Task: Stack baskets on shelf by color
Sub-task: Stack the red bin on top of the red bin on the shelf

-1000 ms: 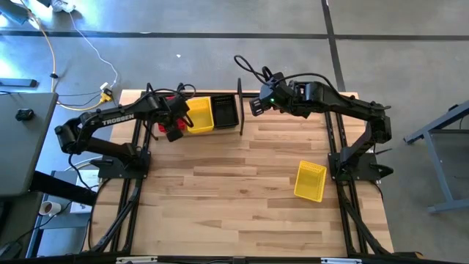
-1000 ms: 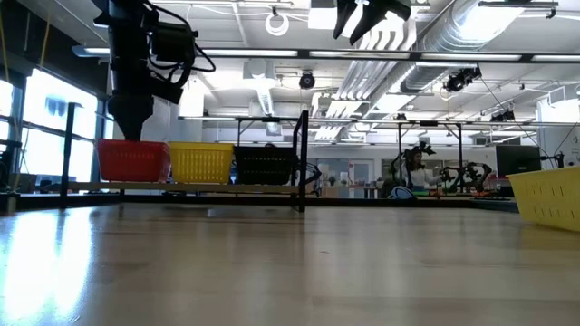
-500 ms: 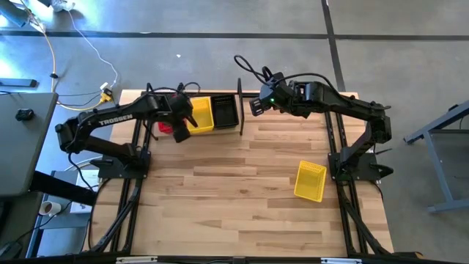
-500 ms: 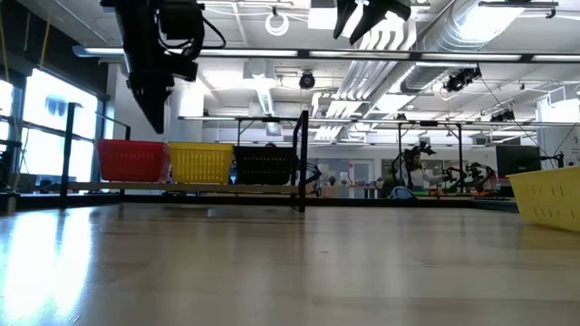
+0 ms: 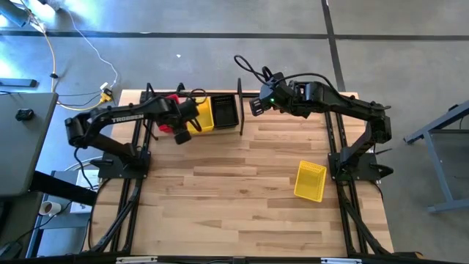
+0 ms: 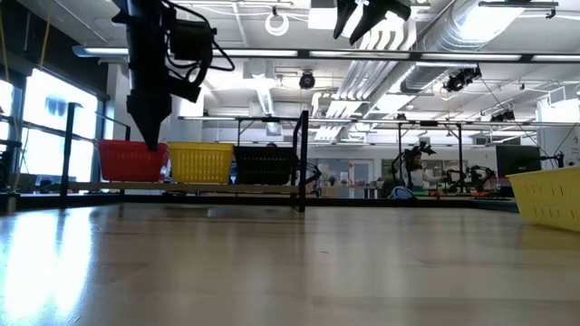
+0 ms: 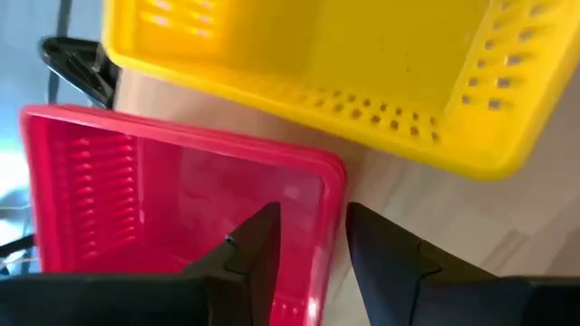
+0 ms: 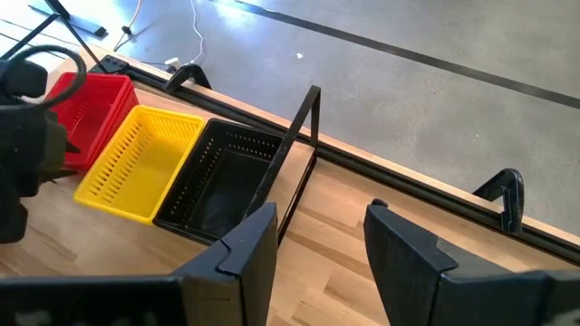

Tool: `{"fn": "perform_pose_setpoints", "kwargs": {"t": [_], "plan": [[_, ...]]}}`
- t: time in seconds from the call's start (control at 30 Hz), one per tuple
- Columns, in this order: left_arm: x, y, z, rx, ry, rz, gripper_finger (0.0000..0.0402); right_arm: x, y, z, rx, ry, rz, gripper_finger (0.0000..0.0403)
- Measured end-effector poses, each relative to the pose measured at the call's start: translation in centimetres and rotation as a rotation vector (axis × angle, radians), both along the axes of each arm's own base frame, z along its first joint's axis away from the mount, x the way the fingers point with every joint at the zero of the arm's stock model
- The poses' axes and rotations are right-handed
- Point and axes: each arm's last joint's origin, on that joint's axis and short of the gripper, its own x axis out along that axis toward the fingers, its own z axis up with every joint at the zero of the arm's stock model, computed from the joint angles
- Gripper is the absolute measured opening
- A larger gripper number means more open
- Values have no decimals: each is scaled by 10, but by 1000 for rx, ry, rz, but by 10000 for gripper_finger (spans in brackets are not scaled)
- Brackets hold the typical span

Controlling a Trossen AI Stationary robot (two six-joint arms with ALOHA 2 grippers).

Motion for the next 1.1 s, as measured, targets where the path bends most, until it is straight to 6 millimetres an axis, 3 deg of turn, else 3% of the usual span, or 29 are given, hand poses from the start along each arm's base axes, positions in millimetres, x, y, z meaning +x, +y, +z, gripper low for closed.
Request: {"fn": "perform_pose_setpoints", "kwargs": {"t": [0.77, 1.1], "plan": [[-9, -3, -2, -68, 104, -27, 117, 0, 0, 0, -3, 5, 5, 149], [-10, -5, -2, -119, 132, -128, 117, 0, 0, 0, -1, 4, 7, 149]]}}
